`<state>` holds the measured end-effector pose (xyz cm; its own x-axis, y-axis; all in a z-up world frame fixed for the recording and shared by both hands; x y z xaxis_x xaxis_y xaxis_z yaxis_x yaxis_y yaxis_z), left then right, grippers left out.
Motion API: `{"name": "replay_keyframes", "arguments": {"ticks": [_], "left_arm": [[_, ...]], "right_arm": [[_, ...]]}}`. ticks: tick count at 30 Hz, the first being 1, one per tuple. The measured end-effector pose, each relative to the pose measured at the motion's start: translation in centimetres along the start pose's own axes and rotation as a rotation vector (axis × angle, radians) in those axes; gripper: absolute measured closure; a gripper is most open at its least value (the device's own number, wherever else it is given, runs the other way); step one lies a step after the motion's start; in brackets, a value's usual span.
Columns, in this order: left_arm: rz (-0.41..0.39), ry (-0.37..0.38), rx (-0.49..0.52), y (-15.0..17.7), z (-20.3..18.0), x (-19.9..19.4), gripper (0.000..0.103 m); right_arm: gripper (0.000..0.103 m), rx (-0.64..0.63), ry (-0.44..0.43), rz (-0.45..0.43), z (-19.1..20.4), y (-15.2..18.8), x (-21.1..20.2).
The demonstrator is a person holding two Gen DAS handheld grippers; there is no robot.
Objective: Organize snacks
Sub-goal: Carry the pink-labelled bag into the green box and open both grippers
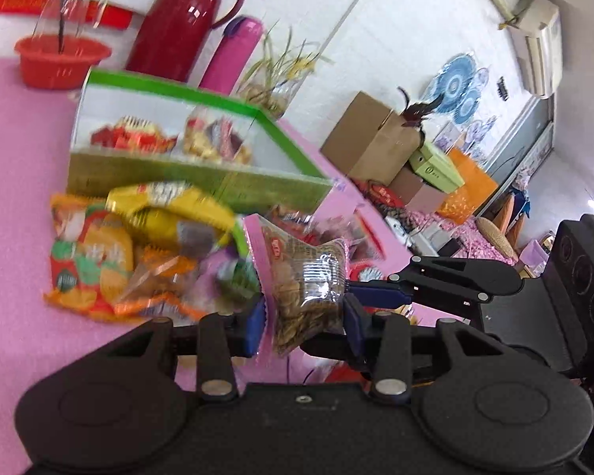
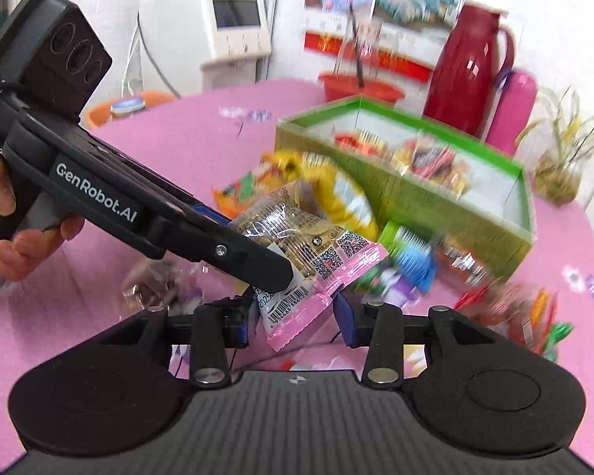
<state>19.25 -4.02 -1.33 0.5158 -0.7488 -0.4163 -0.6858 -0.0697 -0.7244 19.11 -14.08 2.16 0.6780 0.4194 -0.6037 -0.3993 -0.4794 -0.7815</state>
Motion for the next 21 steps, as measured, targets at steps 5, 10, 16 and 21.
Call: {"name": "replay_keyframes", "arguments": {"ticks": [5,10,16,21], "left_arm": [[-0.057,0.012,0.042,-3.8,-0.8,1.4,0.103],[-0.085,0.032,0.053,-7.2,-0.1,3.5,0.103],[-0.098,0.051,0.079,-10.7,1.0,6.2,0.103],[-0.114,0.052,0.063,-13.7,2.7,8.7,0.103]], "right_arm": [[0.036,0.049,0.061,-0.084,-2.9,-2.5,0.1],[0.036,0.063,0.132,-0.148,-6.0,-4.4,1.4],[0.038,0.094,0.190,-0.179,-9.5,-5.7,3.3],[0.039,0.124,0.224,-0.211,-12.3,-6.7,5.5]]}}
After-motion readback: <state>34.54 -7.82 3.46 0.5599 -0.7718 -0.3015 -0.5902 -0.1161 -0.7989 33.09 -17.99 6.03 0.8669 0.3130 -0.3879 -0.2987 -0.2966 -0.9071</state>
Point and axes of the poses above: each gripper's, at about its wrist camera, not at the fingertips, and x roughly the way its jaws point, z to its left, y to its underside, the point moved 8 cm from there along x, roughly the way its jaws point, and after that the axes turned 8 degrees about y, right-handed, at the moved point
